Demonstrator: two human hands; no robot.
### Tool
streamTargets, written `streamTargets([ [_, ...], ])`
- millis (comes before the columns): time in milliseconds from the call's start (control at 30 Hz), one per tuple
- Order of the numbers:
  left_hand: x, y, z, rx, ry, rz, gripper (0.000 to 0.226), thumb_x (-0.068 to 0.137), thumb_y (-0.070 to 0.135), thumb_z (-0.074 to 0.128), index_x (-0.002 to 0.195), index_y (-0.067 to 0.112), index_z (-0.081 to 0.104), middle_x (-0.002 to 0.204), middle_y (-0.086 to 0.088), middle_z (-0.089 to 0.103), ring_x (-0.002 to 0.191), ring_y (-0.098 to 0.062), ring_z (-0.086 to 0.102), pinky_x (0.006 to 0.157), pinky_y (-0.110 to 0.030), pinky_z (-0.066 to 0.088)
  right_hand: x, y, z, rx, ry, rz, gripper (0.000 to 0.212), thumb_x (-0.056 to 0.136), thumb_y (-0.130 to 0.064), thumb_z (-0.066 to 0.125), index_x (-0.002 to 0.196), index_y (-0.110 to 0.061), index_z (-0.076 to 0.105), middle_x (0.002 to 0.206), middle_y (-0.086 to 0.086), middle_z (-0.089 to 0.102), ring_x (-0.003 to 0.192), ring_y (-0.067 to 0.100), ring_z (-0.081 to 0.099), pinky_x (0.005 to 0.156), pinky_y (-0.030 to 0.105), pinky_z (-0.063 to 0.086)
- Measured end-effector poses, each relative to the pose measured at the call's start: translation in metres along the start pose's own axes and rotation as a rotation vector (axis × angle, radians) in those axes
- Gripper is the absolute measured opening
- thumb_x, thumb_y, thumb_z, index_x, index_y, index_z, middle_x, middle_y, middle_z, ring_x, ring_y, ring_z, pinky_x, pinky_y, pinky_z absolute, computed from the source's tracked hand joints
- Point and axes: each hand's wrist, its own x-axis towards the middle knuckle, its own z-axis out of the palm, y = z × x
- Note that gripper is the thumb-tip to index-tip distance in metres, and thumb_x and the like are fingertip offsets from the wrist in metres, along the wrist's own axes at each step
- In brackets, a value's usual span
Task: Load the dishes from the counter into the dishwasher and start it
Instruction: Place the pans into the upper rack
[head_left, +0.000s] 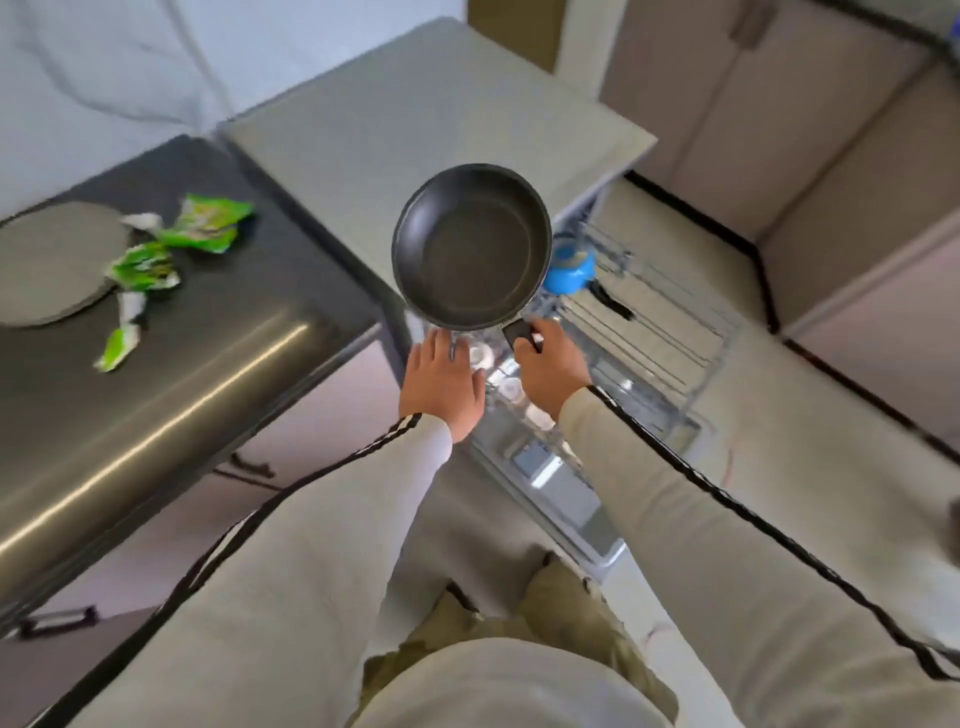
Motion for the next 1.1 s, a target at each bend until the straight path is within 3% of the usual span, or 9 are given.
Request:
streamTargets([
  [133,0.021,0.082,0.021,0.010,-0.058,0.164,0.056,0.103,0.042,0.033,0.148,0.010,0.033,0.158,-0.014,0.029,0.147,-0.031,0.025,0.120,-0.043,0.023,0.013,0.073,-0.049,0.246,0.052,0.201,0.027,0.096,-0.026,0.048,0.122,-0.021,0.050,0.097,0.003,0.069,0.076,0.023,0.060,0.069,0.036,0.050],
  [267,0.040,0.154,0.055,0.014,-0.144,0.208,0.053,0.101,0.040,0.037,0.146,0.011,0.035,0.153,-0.013,0.034,0.141,-0.031,0.032,0.114,-0.042,0.030,0.042,0.137,-0.097,0.333,0.090,0.355,0.017,0.100,-0.023,0.042,0.116,-0.024,0.045,0.086,0.007,0.072,0.056,0.017,0.054,0.051,0.028,0.043],
  [433,0.067,0.222,0.109,-0.001,-0.284,0.127,0.053,0.100,0.041,0.039,0.146,0.013,0.035,0.156,-0.014,0.030,0.144,-0.033,0.026,0.116,-0.046,0.027,0.112,0.211,-0.138,0.267,0.061,0.435,0.023,0.102,-0.023,0.038,0.123,-0.020,0.048,0.093,0.008,0.061,0.077,0.024,0.061,0.071,0.038,0.051],
  [500,0.076,0.241,0.127,-0.007,-0.325,0.073,0.052,0.100,0.041,0.041,0.144,0.014,0.036,0.156,-0.014,0.030,0.144,-0.033,0.027,0.117,-0.045,0.027,0.141,0.231,-0.152,0.216,0.018,0.448,0.019,0.104,-0.024,0.036,0.119,-0.022,0.047,0.091,0.007,0.057,0.074,0.024,0.055,0.066,0.034,0.047],
  [600,0.094,0.258,0.150,-0.022,-0.352,-0.002,0.050,0.098,0.039,0.046,0.142,0.015,0.038,0.154,-0.013,0.032,0.143,-0.033,0.028,0.118,-0.046,0.027,0.188,0.256,-0.158,-0.041,0.009,0.354,0.034,0.103,-0.026,0.040,0.137,-0.025,0.034,0.087,0.006,0.059,0.067,0.023,0.054,0.059,0.030,0.042],
  [667,0.106,0.260,0.162,-0.024,-0.357,-0.055,0.050,0.097,0.040,0.047,0.140,0.016,0.040,0.151,-0.012,0.035,0.141,-0.032,0.030,0.117,-0.045,0.028,0.218,0.267,-0.152,-0.160,-0.040,0.293,0.039,0.102,-0.027,0.040,0.139,-0.031,0.027,0.082,0.005,0.059,0.064,0.022,0.058,0.054,0.033,0.047],
  [767,0.120,0.253,0.181,-0.015,-0.350,-0.143,0.052,0.097,0.039,0.047,0.142,0.015,0.038,0.155,-0.013,0.032,0.145,-0.031,0.027,0.120,-0.046,0.022,0.253,0.273,-0.143,-0.267,-0.098,0.186,0.041,0.101,-0.025,0.043,0.137,-0.033,0.027,0.090,0.006,0.059,0.066,0.021,0.056,0.053,0.029,0.041],
  [933,0.133,0.225,0.205,0.078,-0.366,-0.356,0.067,0.100,0.042,0.036,0.157,0.013,0.014,0.166,-0.012,0.005,0.153,-0.031,0.001,0.122,-0.056,0.005,0.299,0.271,-0.112,-0.423,-0.141,-0.107,0.048,0.096,-0.024,0.053,0.136,-0.037,0.031,0.117,0.010,0.057,0.106,0.034,0.057,0.091,0.052,0.050],
  [1100,0.132,0.197,0.222,0.107,-0.381,-0.587,0.070,0.100,0.046,0.028,0.158,0.012,0.006,0.165,-0.013,-0.009,0.151,-0.033,-0.015,0.119,-0.058,-0.010,0.328,0.291,-0.072,-0.462,-0.198,-0.285,0.051,0.094,-0.021,0.060,0.139,-0.031,0.038,0.128,0.009,0.057,0.123,0.034,0.049,0.103,0.053,0.042],
])
